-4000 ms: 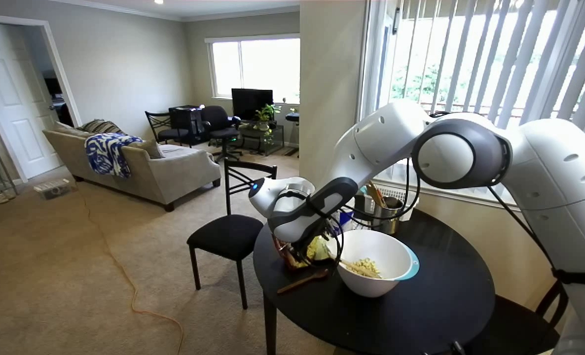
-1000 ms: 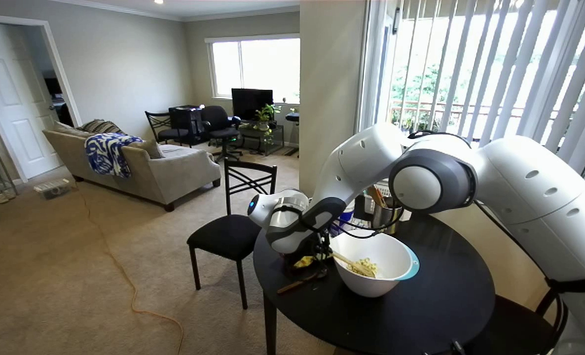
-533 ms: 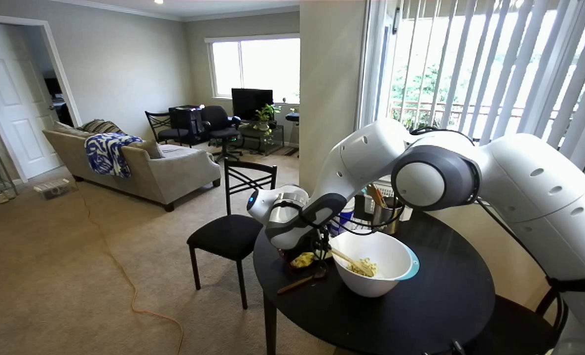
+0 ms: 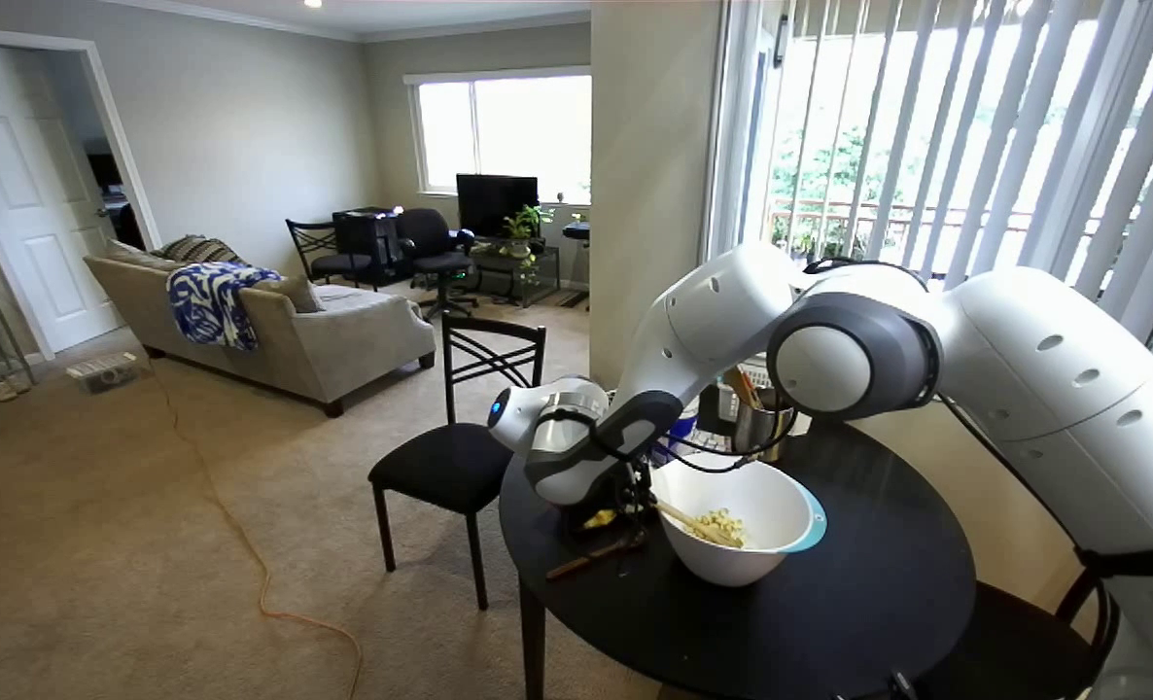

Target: Stir the contents in the big white bowl

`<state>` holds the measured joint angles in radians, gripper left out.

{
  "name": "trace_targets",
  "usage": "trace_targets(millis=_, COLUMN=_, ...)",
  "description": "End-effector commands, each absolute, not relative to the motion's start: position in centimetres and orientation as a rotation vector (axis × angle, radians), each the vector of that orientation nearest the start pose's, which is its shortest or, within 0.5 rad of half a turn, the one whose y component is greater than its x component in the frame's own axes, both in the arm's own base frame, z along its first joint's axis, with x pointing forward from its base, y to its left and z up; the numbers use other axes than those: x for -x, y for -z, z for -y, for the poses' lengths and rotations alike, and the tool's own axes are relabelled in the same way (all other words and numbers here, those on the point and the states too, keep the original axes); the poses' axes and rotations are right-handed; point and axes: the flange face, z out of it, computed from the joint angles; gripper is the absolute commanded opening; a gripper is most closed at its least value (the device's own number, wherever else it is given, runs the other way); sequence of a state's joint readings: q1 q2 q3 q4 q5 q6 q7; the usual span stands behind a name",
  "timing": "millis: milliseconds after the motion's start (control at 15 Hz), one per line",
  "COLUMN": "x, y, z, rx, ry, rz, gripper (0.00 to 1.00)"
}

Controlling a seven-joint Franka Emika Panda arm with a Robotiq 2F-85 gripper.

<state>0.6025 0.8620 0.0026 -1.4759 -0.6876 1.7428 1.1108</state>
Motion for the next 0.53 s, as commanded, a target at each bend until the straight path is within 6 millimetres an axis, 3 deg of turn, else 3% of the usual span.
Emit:
trace_targets(millis=0, x=-56.72, y=-14.07, z=-32.31, rx=-2.289, ry=-0.094, rz=0.151, gripper=0.05)
trace_targets(millis=200, x=-56.84, y=-14.30, z=-32.20, rx=-2.285, ry=-0.096, rz=0.154, gripper=0.08)
trace_targets(millis=267, x=-56.87, y=-14.35, z=-32.17, rx=-2.285, ry=-0.096, rz=0.156, gripper=0.32)
trace_targets(millis=467, x=-56.96, y=-14.49, z=-32.14, rx=-2.283, ry=-0.098, rz=0.159, gripper=0.51)
